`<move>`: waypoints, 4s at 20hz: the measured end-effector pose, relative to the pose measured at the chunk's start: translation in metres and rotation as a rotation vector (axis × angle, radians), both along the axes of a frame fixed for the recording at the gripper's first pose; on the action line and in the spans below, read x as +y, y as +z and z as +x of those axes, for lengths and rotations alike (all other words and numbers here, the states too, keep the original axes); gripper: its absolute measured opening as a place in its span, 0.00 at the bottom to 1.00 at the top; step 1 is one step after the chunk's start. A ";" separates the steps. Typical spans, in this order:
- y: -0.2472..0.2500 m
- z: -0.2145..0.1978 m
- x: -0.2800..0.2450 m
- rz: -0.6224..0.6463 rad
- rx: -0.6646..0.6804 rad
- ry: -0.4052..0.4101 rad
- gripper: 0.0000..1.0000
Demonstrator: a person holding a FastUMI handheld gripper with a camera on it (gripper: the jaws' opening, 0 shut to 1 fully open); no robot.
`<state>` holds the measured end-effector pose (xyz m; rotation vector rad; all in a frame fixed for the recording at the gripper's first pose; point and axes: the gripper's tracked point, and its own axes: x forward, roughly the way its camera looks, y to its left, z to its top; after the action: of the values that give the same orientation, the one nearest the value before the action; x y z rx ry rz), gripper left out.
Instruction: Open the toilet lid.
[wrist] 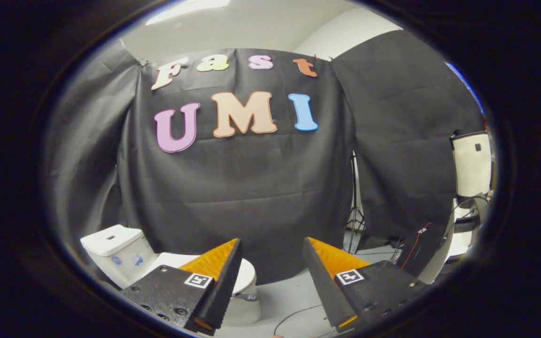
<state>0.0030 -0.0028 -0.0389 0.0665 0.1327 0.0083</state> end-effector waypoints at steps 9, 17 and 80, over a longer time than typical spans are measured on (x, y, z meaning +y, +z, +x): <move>-0.009 0.006 -0.002 0.072 0.019 -0.008 0.81; -0.007 0.010 -0.004 0.144 0.000 -0.021 0.81; -0.166 0.141 0.135 0.927 0.323 0.106 0.10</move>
<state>0.1441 0.1326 -0.2052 0.9898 0.4481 0.1655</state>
